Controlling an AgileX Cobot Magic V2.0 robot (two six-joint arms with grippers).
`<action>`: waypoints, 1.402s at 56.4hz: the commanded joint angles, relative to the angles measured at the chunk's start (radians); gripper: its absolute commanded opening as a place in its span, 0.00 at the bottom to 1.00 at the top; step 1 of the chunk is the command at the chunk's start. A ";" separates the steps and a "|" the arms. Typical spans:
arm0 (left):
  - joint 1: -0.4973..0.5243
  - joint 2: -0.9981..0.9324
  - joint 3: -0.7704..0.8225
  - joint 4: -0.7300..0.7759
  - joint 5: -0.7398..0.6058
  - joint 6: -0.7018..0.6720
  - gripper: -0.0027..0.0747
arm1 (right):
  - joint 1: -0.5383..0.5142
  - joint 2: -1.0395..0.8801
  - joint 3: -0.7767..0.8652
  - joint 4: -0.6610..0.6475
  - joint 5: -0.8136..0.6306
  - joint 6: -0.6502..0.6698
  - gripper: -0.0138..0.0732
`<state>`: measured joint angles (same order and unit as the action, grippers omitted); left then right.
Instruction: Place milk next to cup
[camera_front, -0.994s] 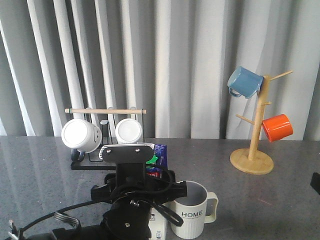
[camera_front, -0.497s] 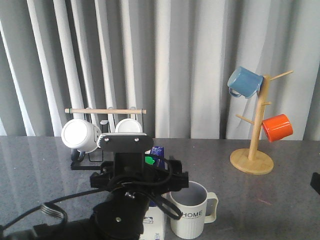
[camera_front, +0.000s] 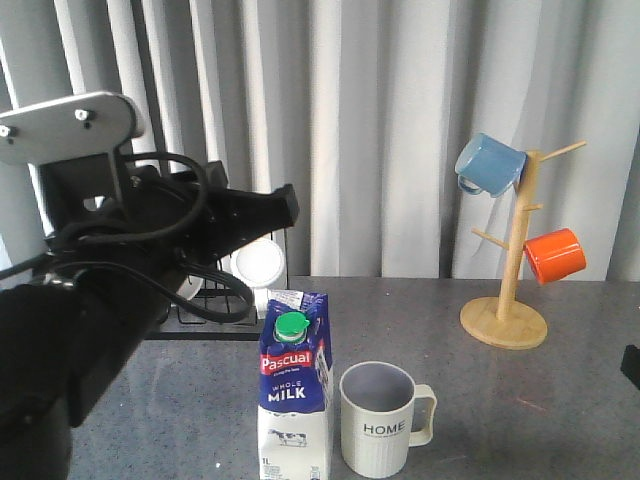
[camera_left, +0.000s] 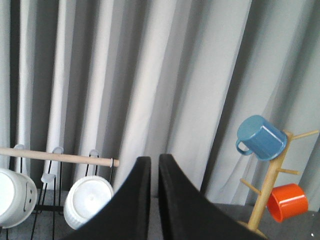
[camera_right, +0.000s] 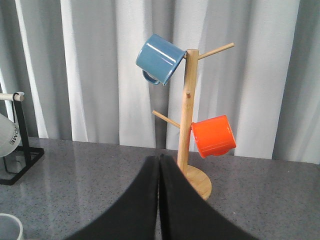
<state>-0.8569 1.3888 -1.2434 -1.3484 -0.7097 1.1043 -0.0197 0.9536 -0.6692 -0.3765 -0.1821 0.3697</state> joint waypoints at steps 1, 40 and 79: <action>-0.003 -0.058 -0.028 0.051 -0.020 0.004 0.03 | -0.005 -0.014 -0.033 0.000 -0.066 -0.002 0.15; -0.064 -0.099 -0.188 0.864 0.983 -0.745 0.03 | -0.005 -0.014 -0.033 0.000 -0.066 -0.002 0.15; 0.572 -0.946 0.924 1.348 0.456 -1.168 0.03 | -0.005 -0.011 -0.033 0.000 -0.064 -0.002 0.15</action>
<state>-0.3436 0.5607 -0.3860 -0.0616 -0.1338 -0.0669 -0.0197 0.9536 -0.6692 -0.3765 -0.1801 0.3697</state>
